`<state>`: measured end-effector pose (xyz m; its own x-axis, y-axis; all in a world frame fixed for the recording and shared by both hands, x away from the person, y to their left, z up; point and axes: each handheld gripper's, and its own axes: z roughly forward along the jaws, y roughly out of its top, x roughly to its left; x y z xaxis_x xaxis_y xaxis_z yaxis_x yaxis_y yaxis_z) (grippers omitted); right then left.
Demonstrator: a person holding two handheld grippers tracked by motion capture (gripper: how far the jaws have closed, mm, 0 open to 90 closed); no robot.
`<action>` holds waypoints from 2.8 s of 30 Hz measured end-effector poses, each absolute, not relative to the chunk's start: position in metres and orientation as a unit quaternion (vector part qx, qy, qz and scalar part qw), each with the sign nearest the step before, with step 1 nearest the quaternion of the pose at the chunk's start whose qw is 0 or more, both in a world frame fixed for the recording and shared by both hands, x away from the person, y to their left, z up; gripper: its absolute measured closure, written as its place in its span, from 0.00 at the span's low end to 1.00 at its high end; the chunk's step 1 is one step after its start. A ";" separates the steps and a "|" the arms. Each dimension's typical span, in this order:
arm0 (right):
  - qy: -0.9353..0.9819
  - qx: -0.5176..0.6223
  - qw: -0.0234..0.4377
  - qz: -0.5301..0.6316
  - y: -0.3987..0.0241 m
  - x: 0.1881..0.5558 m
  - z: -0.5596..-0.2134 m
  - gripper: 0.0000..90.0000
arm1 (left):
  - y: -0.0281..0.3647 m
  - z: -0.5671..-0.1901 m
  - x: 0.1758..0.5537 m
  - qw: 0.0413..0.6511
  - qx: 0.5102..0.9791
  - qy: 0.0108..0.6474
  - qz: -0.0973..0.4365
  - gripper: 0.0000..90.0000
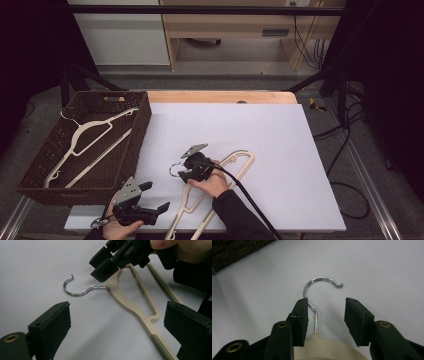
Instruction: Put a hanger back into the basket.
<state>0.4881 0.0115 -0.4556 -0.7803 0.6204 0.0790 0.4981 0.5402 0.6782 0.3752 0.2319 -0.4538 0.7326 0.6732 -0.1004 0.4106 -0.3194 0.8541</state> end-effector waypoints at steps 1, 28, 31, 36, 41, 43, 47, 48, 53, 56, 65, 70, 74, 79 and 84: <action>0.875 0.322 0.086 0.350 0.013 0.488 -0.457 0.65 | 0.232 -0.454 0.375 0.475 0.800 0.339 0.138 0.08; 0.885 0.312 0.063 0.340 0.018 0.488 -0.463 0.99 | 0.232 -0.456 0.377 0.471 0.800 0.345 0.139 0.09; 0.881 0.311 0.070 0.348 0.016 0.486 -0.457 0.99 | 0.232 -0.455 0.377 0.472 0.799 0.346 0.138 0.09; 0.873 0.313 0.074 0.366 0.010 0.481 -0.445 0.99 | 0.229 -0.451 0.380 0.483 0.792 0.352 0.124 0.10; 0.869 0.301 0.081 0.385 0.001 0.477 -0.434 0.99 | 0.220 -0.443 0.384 0.486 0.789 0.358 0.115 0.14; 0.864 0.299 0.086 0.396 -0.004 0.474 -0.429 0.99 | 0.211 -0.438 0.387 0.483 0.793 0.356 0.105 0.17; 0.858 0.296 0.092 0.411 -0.010 0.470 -0.423 0.99 | 0.192 -0.435 0.392 0.475 0.802 0.352 0.085 0.23; 0.856 0.299 0.092 0.412 -0.011 0.468 -0.421 0.99 | 0.188 -0.435 0.394 0.471 0.804 0.354 0.080 0.24; 0.850 0.290 0.092 0.429 -0.020 0.464 -0.415 0.99 | 0.172 -0.438 0.401 0.460 0.808 0.363 0.065 0.37; 0.848 0.288 0.093 0.435 -0.023 0.462 -0.413 0.99 | 0.163 -0.443 0.408 0.450 0.812 0.369 0.044 0.46; 0.845 0.279 0.100 0.446 -0.030 0.457 -0.407 0.99 | 0.150 -0.447 0.416 0.447 0.811 0.378 0.006 0.68; 0.843 0.280 0.098 0.449 -0.033 0.456 -0.407 0.99 | 0.146 -0.446 0.414 0.448 0.812 0.375 0.005 0.77; 0.841 0.279 0.097 0.454 -0.036 0.453 -0.406 0.99 | 0.144 -0.444 0.411 0.448 0.811 0.377 0.006 0.80; 0.834 0.277 0.093 0.468 -0.043 0.451 -0.402 0.98 | 0.143 -0.439 0.407 0.457 0.803 0.382 0.007 0.83; 0.828 0.271 0.089 0.483 -0.055 0.445 -0.395 0.86 | 0.144 -0.430 0.405 0.478 0.791 0.382 -0.001 0.87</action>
